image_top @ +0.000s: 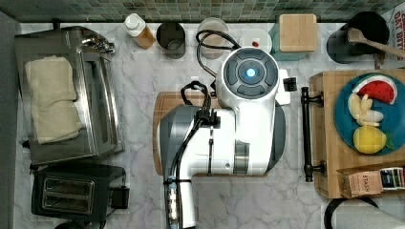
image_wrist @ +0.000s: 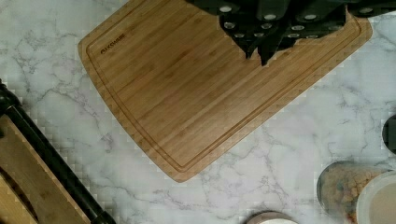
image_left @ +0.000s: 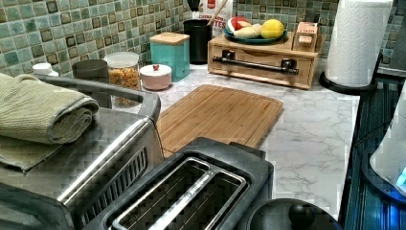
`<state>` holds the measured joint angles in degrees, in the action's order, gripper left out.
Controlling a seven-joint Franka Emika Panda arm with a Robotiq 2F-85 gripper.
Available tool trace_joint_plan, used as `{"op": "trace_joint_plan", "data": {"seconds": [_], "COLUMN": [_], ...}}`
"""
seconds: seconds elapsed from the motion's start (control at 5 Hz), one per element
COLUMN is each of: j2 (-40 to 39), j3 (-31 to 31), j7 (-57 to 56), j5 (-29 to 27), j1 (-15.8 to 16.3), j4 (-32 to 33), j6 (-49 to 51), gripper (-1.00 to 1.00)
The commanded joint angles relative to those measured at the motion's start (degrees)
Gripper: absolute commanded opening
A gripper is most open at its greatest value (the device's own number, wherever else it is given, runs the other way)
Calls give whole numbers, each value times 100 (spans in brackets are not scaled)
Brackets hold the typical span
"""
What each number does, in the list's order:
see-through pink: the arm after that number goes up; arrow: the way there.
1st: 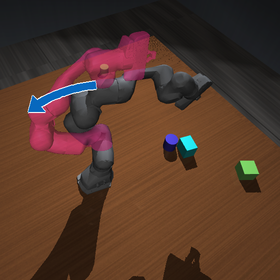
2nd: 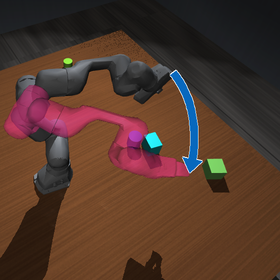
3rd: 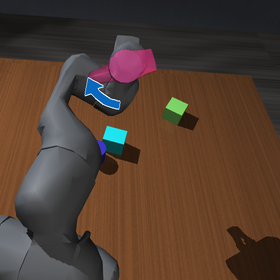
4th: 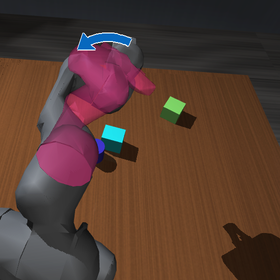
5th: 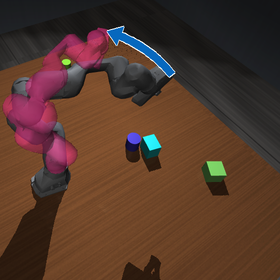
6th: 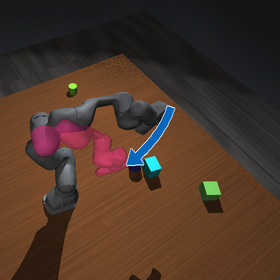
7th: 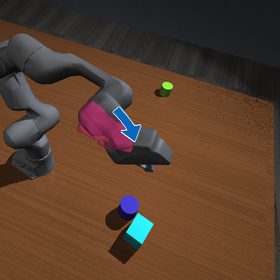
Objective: Pick up the towel.
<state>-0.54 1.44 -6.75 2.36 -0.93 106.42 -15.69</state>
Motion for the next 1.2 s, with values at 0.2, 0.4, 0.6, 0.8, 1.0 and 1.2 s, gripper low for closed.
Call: {"op": "trace_joint_plan", "data": {"seconds": [0.2,0.4,0.6,0.8,1.0,1.2], "j2": [54,54,-346,-593,-551,-357], "j3": [5,3,18,-84,-234,-500], "j7": [-4,-4,-519,-471,-570,-1065], "j5": [76,76,-127,-56,-27,-433], "j1": [-5,-7,-17,85,199,176], "j4": [50,50,-258,-573,-548,-341], "j6": [-3,-3,-290,-668,-1252,-2034], "gripper": [-100,-100,-100,-100,-100,-100]}}
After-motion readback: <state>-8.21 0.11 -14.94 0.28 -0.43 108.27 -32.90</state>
